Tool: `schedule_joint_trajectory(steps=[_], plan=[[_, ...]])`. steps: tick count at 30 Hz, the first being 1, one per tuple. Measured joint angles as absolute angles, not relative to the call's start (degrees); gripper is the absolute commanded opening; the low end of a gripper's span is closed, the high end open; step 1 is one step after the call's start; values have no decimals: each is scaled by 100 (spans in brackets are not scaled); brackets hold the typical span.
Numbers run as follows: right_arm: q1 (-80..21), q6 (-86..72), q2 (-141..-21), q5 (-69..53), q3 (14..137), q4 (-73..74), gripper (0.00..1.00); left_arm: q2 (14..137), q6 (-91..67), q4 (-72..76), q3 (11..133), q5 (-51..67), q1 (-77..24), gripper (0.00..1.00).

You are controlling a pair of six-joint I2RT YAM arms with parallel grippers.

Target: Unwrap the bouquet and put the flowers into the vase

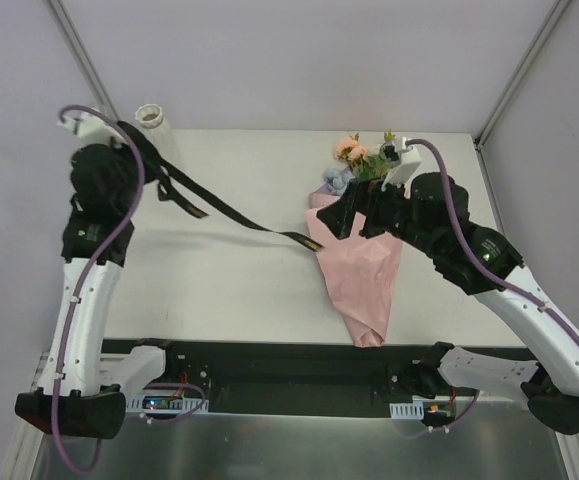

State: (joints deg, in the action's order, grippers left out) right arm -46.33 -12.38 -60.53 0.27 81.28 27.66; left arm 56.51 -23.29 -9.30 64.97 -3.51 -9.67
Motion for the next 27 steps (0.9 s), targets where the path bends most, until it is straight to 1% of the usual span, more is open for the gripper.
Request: schedule_joint_trajectory(steps=[3, 5, 7, 9, 11, 17, 21, 27], plan=[[-4635, -1020, -5964, 355, 7677, 3063, 100, 5850, -2239, -1625, 7776, -469, 36, 0], [-4635, -937, -5981, 486, 7389, 3232, 100, 5992, -2123, -1844, 8514, -504, 287, 0], [-4633, -871, -5990, 567, 7098, 3367, 100, 6143, -2034, -1929, 9024, -451, 322, 0], [-4633, -832, -6012, 602, 6888, 3474, 100, 6233, -2016, -1933, 9212, -344, 322, 0], [-4633, -805, -6040, 631, 6783, 3542, 100, 6316, -2016, -1988, 9177, -270, 322, 0], [-4633, -685, -6042, 716, 6748, 3562, 100, 6842, -2043, -2235, 8567, 12, 360, 0], [-4633, -626, -6020, 784, 6720, 3546, 100, 7258, -2171, -2443, 8191, 93, 705, 0], [-4633, -578, -5957, 843, 6519, 3548, 99, 7537, -2309, -2517, 8099, -676, 1175, 0]])
